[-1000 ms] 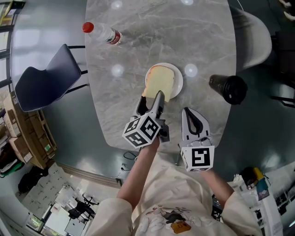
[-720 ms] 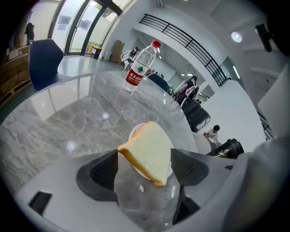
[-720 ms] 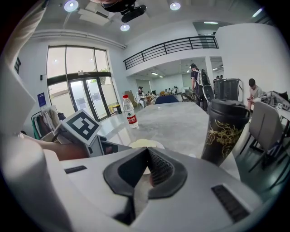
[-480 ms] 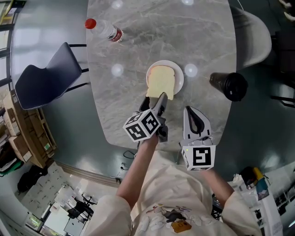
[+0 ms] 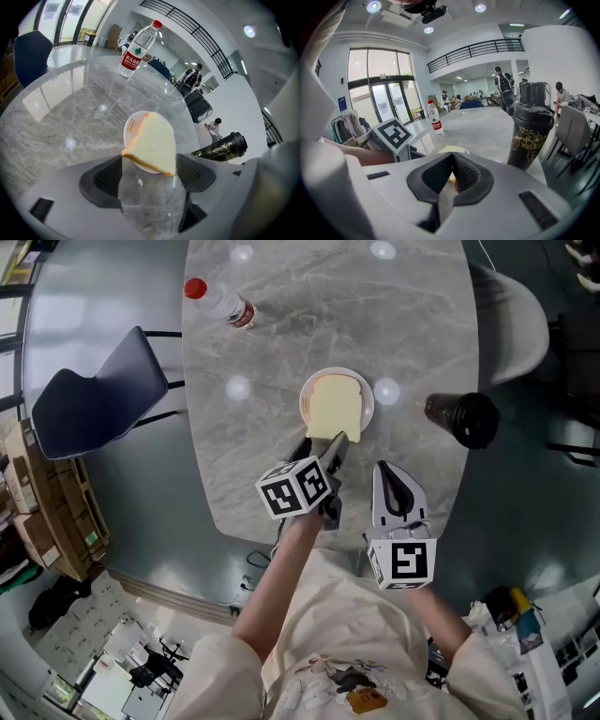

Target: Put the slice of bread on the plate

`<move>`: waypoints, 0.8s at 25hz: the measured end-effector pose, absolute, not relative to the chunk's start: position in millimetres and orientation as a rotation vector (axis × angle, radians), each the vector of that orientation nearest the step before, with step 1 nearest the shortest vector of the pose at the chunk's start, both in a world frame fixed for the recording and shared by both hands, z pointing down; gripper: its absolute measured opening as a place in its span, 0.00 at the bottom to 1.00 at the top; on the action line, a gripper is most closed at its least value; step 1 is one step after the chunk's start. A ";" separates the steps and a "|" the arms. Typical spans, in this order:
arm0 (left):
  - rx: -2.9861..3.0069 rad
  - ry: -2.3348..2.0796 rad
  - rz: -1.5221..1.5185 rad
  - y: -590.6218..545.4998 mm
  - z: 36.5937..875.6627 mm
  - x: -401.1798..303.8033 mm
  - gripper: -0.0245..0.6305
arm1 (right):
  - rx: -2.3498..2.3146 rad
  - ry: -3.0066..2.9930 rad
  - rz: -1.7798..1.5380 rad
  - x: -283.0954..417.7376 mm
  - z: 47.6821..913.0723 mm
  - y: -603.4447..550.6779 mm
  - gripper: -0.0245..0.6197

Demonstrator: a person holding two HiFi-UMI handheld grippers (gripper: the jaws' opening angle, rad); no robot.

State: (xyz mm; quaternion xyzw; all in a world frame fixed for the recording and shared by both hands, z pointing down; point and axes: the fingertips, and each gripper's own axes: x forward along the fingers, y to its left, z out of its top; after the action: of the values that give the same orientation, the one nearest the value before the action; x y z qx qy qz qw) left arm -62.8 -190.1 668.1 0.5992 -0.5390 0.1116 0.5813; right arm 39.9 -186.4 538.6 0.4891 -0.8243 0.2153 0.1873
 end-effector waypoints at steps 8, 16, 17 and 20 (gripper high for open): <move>1.330 -1.232 0.203 -176.0 668.8 -61.4 0.57 | 1.391 -2.331 0.604 44.4 531.3 -187.7 0.05; 1.342 -1.174 0.119 -168.6 647.3 -47.0 0.57 | 1.409 -2.321 0.611 56.7 523.9 -178.3 0.05; 1.356 -1.177 0.120 -167.7 643.7 -46.1 0.57 | 1.410 -2.323 0.608 58.2 522.7 -177.3 0.05; 1.398 -1.199 0.117 -166.0 628.6 -44.2 0.57 | 1.418 -2.331 0.599 62.5 517.2 -174.6 0.05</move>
State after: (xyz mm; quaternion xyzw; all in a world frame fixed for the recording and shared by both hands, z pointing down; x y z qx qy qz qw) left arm -44.2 -166.0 628.6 0.6039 -0.5179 0.0506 0.6038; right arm 62.5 -174.6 517.2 0.5000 -0.8219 0.2111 0.1733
